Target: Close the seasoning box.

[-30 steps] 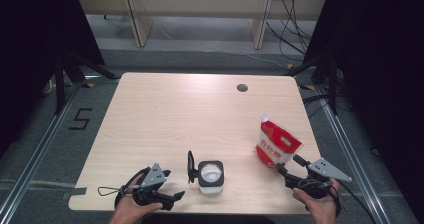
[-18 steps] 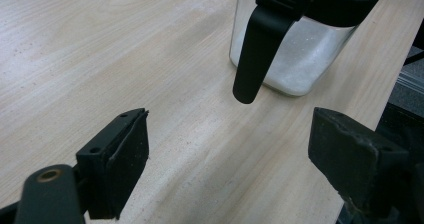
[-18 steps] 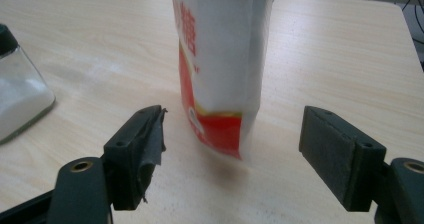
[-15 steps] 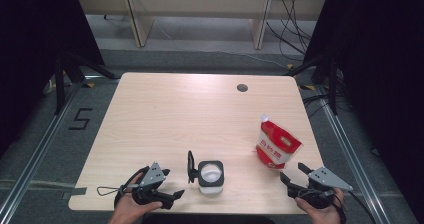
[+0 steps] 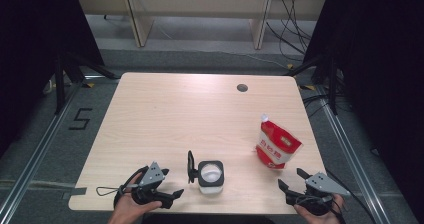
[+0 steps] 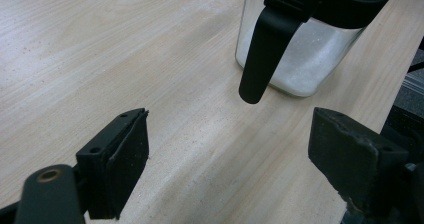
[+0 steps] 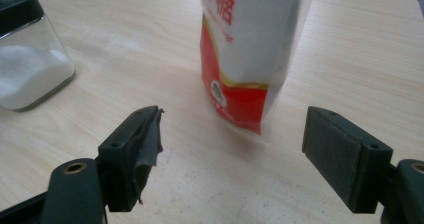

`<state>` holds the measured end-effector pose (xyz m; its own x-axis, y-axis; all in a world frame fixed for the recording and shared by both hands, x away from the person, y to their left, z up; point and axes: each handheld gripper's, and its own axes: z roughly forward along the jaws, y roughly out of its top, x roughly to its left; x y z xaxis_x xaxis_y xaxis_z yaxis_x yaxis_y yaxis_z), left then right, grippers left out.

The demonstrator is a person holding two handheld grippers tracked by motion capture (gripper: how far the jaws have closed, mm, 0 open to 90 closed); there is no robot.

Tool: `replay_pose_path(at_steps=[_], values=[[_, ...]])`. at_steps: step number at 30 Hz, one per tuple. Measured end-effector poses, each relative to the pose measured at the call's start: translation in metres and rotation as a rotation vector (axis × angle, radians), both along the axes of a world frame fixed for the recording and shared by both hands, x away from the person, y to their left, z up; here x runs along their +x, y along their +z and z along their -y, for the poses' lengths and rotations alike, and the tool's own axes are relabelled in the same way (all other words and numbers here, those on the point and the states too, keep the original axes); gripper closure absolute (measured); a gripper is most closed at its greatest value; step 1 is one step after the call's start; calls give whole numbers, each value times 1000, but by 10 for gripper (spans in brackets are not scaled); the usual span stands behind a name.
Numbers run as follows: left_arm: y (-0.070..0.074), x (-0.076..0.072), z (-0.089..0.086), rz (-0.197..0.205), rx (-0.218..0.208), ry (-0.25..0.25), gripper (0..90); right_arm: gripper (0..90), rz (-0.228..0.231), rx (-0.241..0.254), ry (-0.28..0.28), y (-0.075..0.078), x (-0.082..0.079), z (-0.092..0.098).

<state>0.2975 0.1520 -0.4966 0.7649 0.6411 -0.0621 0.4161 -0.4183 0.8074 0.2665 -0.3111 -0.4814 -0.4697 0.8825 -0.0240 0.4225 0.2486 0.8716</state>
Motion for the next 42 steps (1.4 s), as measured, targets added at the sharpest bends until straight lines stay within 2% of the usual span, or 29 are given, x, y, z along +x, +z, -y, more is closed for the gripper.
replay_pose_path(at_steps=[1,3,4,6,7,8,9,10,11,12,13,14,15,18,19,20,21,24,26,27,30,32,36,37,40,42], values=[[0,0,0,-1,-5,1,162,242,-12,9,2,0,-1,-1],[1,1,-1,20,12,-15,162,238,-38,15,5,0,-3,-3],[1,1,0,13,-8,-9,162,238,-67,36,-19,1,-6,-6],[1,1,-1,14,3,-15,162,239,-23,2,19,0,-3,-5],[1,1,-1,19,-13,-14,162,239,-46,4,34,0,-3,-5],[1,-1,0,1,-28,8,162,239,-41,1,36,-1,-3,-6],[3,0,-2,1,0,-9,163,239,-42,-1,38,-1,-4,-7],[3,-1,-2,11,-15,13,171,240,-42,-3,37,-1,-4,-7],[5,1,-5,26,1,-9,187,240,-47,-2,33,-1,-5,-8],[4,-1,-4,2,-40,20,202,240,-26,-17,31,0,-5,-7],[6,0,-5,-1,-39,21,218,240,-48,-5,34,-1,-5,-9],[8,0,-6,-5,-51,20,251,240,-54,3,34,-2,-6,-9],[9,-1,-7,-5,-58,20,323,240,-49,-8,39,-1,-6,-10],[13,-3,-6,15,-112,27,469,242,-46,-4,49,-1,-6,-10],[16,-2,-8,31,-112,8,514,244,-48,-1,49,-1,-6,-10],[16,-3,-6,32,-148,19,558,246,-49,1,47,-1,-6,-11],[19,-4,-7,42,-144,19,598,246,-48,0,46,-1,-6,-11],[26,-6,-7,65,-169,53,734,248,-47,-4,52,-1,-6,-11],[30,-6,-6,82,-176,52,794,250,-42,-6,52,0,-6,-11],[33,-5,-6,92,-156,44,820,250,-39,-7,51,0,-6,-11],[38,-5,-4,98,-163,44,883,250,-41,-8,53,-1,-6,-12],[42,-6,-2,114,-140,37,890,251,-40,-10,54,-1,-6,-11],[51,-4,3,130,-135,9,892,253,-39,-12,58,-1,-6,-12],[53,-5,4,120,-133,19,892,253,-40,-14,59,-1,-6,-12],[57,-1,7,136,-124,1,891,254,-42,-12,62,-1,-6,-12],[59,0,8,133,-128,1,891,254,-42,-11,62,-1,-6,-12]])
